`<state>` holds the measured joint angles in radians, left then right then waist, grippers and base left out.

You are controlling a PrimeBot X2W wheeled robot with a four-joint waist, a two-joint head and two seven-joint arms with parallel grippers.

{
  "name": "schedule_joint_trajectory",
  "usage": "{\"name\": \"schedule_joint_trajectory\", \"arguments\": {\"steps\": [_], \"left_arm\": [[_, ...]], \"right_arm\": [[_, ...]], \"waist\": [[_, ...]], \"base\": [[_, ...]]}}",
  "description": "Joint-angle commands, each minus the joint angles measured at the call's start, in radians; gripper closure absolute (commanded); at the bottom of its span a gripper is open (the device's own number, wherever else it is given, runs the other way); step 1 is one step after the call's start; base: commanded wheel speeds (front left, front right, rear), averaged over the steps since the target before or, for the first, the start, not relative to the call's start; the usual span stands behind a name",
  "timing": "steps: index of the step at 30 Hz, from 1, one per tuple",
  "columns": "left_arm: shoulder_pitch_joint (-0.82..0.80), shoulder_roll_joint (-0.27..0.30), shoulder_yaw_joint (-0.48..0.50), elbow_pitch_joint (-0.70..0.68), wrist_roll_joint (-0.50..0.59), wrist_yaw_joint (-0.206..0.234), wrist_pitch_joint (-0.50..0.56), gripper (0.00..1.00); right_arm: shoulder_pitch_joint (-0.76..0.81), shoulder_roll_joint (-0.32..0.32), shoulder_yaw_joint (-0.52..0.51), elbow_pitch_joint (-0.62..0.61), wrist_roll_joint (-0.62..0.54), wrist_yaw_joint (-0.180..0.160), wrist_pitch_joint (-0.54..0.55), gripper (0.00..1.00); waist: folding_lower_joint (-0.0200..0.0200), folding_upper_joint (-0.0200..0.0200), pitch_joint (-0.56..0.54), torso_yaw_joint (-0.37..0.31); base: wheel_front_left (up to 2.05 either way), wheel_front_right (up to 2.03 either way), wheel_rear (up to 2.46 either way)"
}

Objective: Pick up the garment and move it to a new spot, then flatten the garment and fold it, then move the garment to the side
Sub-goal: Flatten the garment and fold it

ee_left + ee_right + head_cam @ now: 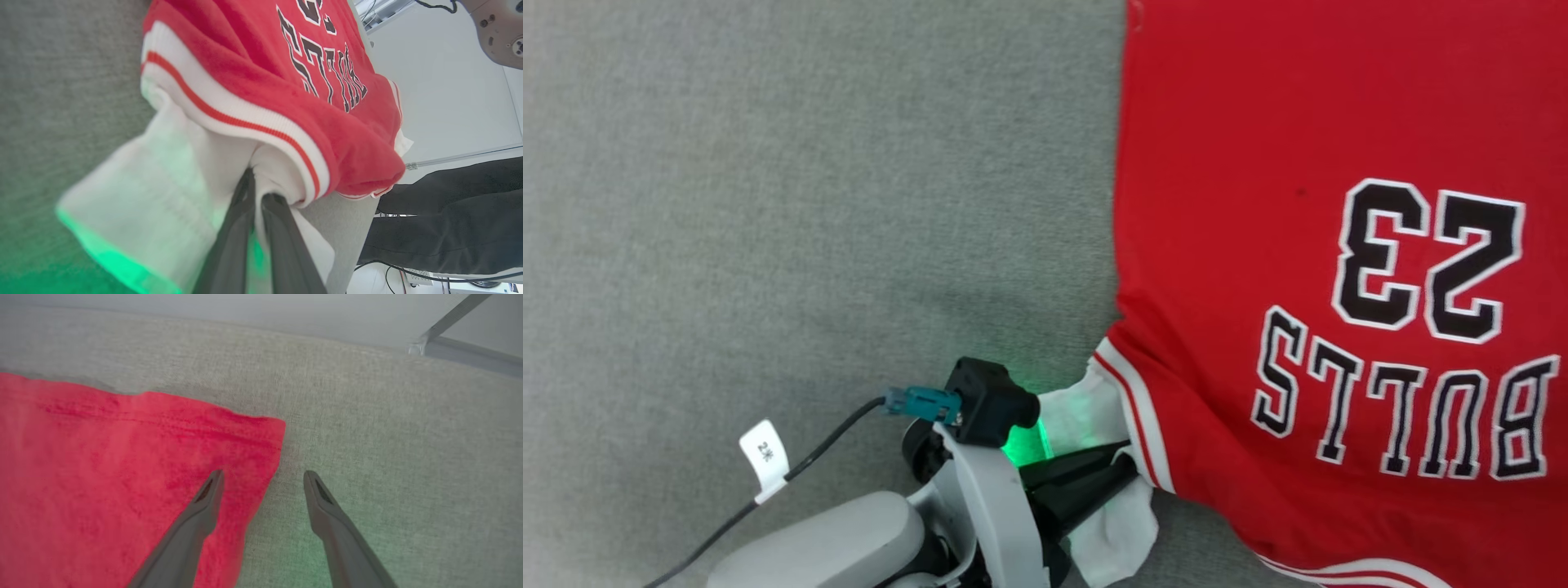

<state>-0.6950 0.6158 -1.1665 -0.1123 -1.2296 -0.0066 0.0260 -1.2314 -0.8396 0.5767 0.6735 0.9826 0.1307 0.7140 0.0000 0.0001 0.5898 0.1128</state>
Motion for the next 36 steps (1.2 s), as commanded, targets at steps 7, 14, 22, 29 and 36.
{"name": "schedule_joint_trajectory", "arguments": {"steps": [7,14,22,29,36], "left_arm": [[-0.003,-0.011,-0.016,0.099,0.009,-0.003,0.013,1.0],[-0.012,-0.015,-0.013,0.112,0.008,-0.009,0.012,1.0],[0.006,-0.008,-0.005,0.134,0.002,-0.011,-0.011,1.0],[0.065,0.035,0.006,0.128,-0.023,0.0,-0.048,1.0],[0.113,0.074,0.022,0.092,-0.043,0.014,-0.084,1.0]], "right_arm": [[-0.034,0.039,0.032,0.124,-0.015,0.0,0.075,0.0],[-0.013,0.053,0.065,0.146,-0.002,0.0,0.101,0.96],[0.033,0.012,0.06,0.123,0.038,0.0,0.026,1.0],[0.167,-0.079,0.077,0.007,0.118,-0.001,-0.024,1.0],[0.373,-0.214,0.093,-0.179,0.218,0.0,-0.059,1.0]], "waist": [[0.0,-0.0001,0.049,0.045],[0.0,-0.0001,0.051,0.042],[0.0,-0.0001,-0.013,0.025],[0.0,-0.0001,-0.112,-0.014],[0.0,-0.0001,-0.205,-0.056]], "base": [[0.0,0.0,0.0],[0.0,0.0,0.0],[0.0,0.0,0.0],[0.0,0.0,0.0],[0.0,0.0,0.0]]}}
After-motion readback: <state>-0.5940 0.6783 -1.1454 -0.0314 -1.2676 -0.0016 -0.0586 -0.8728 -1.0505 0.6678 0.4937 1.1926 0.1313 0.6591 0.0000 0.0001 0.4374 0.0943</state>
